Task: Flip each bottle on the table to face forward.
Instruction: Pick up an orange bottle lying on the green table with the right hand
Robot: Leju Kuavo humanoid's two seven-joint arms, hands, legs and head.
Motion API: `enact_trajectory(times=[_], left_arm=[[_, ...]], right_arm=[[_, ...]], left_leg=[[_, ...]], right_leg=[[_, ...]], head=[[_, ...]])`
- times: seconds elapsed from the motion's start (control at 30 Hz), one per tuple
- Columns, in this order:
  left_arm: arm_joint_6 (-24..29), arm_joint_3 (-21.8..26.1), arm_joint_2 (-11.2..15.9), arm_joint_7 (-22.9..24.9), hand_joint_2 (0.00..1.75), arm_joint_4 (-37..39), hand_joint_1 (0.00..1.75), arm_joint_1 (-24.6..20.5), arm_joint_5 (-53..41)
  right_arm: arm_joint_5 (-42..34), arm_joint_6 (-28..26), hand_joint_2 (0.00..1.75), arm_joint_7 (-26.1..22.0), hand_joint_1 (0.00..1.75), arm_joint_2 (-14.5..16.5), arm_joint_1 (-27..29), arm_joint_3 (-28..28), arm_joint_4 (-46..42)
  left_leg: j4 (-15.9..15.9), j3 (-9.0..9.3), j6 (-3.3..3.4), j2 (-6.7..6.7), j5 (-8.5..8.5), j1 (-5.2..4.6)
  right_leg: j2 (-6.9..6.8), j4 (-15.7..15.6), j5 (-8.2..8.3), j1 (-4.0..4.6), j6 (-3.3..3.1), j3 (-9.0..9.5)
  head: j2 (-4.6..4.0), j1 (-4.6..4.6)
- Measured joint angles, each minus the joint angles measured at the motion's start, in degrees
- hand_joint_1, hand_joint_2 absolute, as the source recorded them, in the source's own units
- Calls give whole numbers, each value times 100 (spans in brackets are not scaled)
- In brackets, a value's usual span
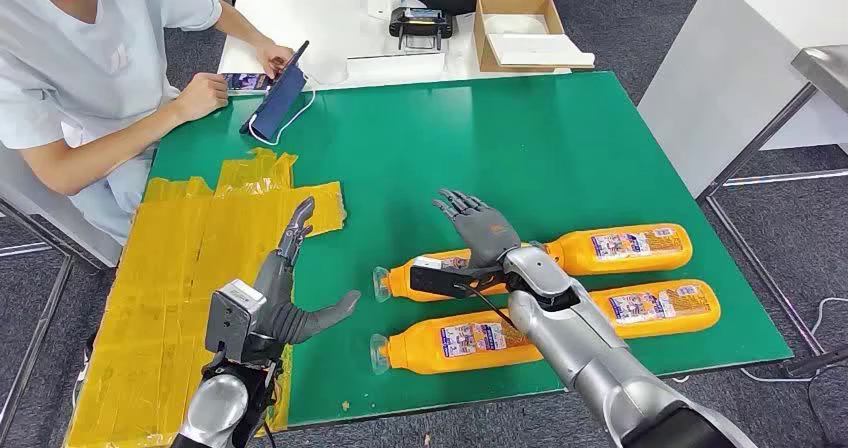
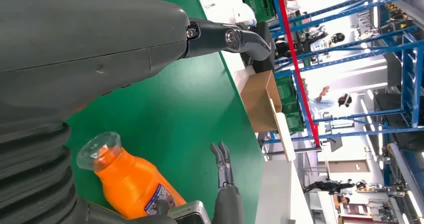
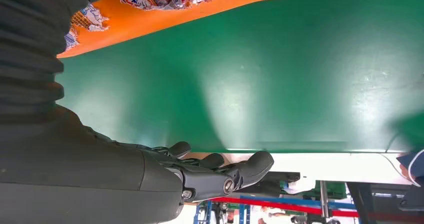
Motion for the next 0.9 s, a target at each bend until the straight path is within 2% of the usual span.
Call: enact_trajectory(times=[0.2, 0.37, 0.5, 0.7, 0.9], left_arm=[[-24, -17, 0, 2, 175, 82, 0, -92, 32], [16, -27, 0, 2, 175, 166, 0, -139, 102], [51, -28, 0, -11, 175, 213, 0, -151, 127], [95, -30, 0, -118, 175, 340, 0, -186, 230], [177, -27, 8, -155, 175, 388, 0, -188, 249]], right_arm=[[-49, 60, 175, -74, 0, 62, -143, 109, 288], [-433, 112, 175, -418, 0, 97, -197, 157, 478], [-864, 451, 175, -676, 0, 79, -121, 220, 480], [-1634, 865, 175, -1265, 0, -115, 79, 302, 280], [-1828, 853, 175, -1201, 0, -365, 268, 462, -168]], left_leg=[[0, 19, -1, 3, 0, 1], [0, 27, -2, 3, 0, 1], [0, 22, 0, 0, 6, 0], [1, -9, 4, -2, 15, -2], [1, -22, 2, -6, 12, -1]], right_leg=[[0, 0, 0, 1, -1, 14], [0, 0, 0, 1, -2, 21], [0, 0, 2, 0, -2, 18], [-1, 1, 13, -1, 11, -4], [-1, 1, 9, 0, 11, -14]], head=[[0, 0], [0, 1], [0, 1], [0, 0], [0, 0]])
